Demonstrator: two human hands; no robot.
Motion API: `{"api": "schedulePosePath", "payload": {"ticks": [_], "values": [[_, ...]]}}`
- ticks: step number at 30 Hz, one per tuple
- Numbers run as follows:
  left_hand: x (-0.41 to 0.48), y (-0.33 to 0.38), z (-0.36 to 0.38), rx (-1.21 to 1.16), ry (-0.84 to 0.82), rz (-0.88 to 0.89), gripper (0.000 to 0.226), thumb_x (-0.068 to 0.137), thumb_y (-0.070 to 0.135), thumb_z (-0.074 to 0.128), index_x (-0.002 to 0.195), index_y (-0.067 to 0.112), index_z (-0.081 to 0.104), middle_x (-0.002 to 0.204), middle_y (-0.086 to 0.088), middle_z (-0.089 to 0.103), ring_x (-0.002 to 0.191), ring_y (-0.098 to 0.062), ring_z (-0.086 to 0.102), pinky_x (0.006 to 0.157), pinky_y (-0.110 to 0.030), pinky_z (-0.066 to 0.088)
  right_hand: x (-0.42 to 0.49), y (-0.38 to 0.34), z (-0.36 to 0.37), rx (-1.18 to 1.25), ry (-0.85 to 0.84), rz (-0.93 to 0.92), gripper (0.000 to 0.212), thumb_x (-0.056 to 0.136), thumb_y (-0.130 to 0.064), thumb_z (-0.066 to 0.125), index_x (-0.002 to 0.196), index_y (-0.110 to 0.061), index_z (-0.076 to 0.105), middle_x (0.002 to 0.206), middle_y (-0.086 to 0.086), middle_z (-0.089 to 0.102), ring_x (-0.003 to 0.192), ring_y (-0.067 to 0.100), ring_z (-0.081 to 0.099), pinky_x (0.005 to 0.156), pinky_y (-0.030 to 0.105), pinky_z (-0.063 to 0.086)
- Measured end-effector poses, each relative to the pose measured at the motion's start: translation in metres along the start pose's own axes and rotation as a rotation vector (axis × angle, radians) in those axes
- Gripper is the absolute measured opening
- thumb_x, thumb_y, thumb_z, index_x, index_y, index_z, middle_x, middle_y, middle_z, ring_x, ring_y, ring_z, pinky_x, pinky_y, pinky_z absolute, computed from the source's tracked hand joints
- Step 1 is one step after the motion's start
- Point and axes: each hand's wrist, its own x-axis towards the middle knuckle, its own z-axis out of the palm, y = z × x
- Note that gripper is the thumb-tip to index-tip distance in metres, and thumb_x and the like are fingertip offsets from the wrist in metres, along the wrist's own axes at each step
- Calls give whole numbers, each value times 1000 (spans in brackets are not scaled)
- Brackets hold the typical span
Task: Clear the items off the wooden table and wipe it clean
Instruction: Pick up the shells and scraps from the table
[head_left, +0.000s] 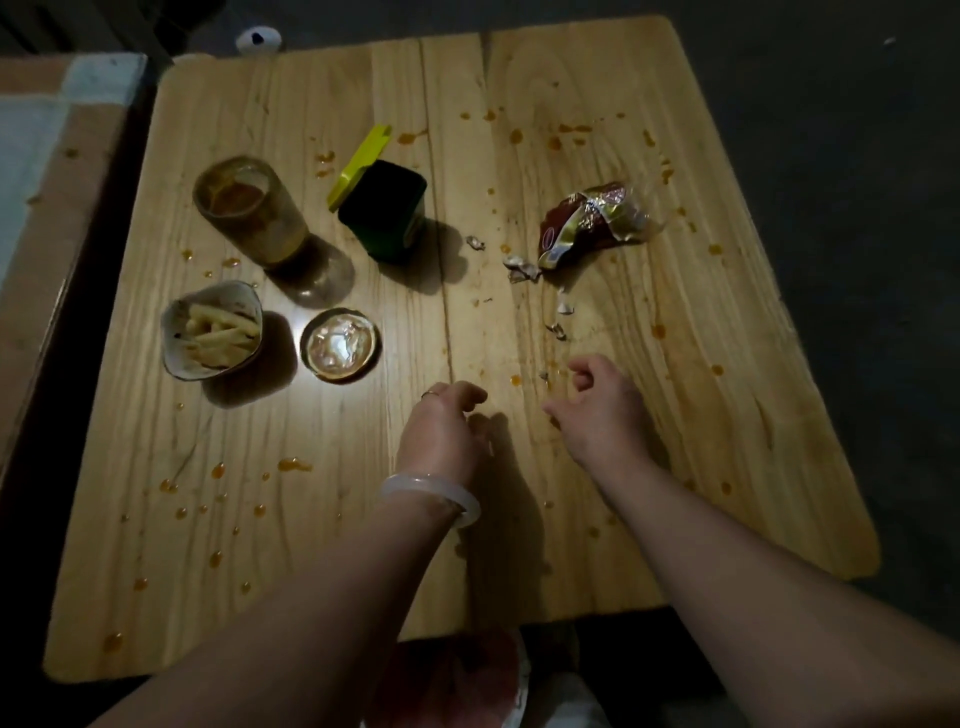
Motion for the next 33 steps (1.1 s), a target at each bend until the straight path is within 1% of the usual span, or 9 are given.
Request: {"api": "schedulePosePath", "payload": {"ticks": [4,10,14,17,22,25,27,30,33], "values": [[37,17,13,69,16,36,29,90,12,61,117,21,62,112,2,57,99,-12,57,83,-19,46,43,-11,-6,-124,4,-79,61,81,-11,76,135,-21,49,136,1,46,120,17,49,77,16,39],[74,36,22,83,73,72,25,93,15,53,116,14,63,117,-4,55,106,-20,56,91,-32,49,83,-27,-3,-171,-62,-151,68,84,-11,73,144,-15,41,142,2,34,120,16,44,85,14,29],[88,42,25,87,100,86,28,94,20,49,116,11,63,119,-6,54,107,-22,55,92,-37,49,92,-20,4,-187,-52,-248,34,87,-7,70,120,-11,64,116,-2,46,95,8,48,67,4,31],[95,44,29,86,102,76,27,94,21,48,115,11,63,117,-5,54,105,-22,56,90,-37,50,91,-12,5,-219,-47,-308,8,92,-8,63,92,-11,70,96,-9,47,78,4,49,56,6,29],[107,50,32,94,146,98,29,96,22,44,120,13,59,123,-3,50,110,-20,51,93,-34,47,97,-10,4,-236,-30,-340,18,89,-6,62,74,-16,61,87,-4,52,75,12,52,60,23,44],[121,55,34,109,189,127,35,96,16,45,131,13,52,132,-5,46,118,-21,46,98,-32,43,106,-19,0,-147,46,-290,18,88,-2,61,78,-17,63,90,-3,54,74,6,52,55,7,35],[133,60,36,107,169,116,41,94,13,48,134,13,49,135,-7,44,121,-23,44,100,-34,43,113,-26,-2,-122,62,-261,12,90,-3,61,91,-13,67,99,-1,57,75,0,47,53,4,34],[146,67,39,136,121,86,43,92,19,52,135,15,49,136,-6,42,124,-23,41,101,-32,41,121,-30,1,-128,73,-252,24,92,-4,59,114,-10,67,116,5,61,89,5,47,60,7,30],[152,70,41,138,99,66,30,88,19,60,117,15,60,125,-6,46,116,-23,43,97,-33,42,123,-29,6,-155,54,-255,24,91,-7,61,113,-12,68,115,5,61,87,8,48,70,17,35]]}}
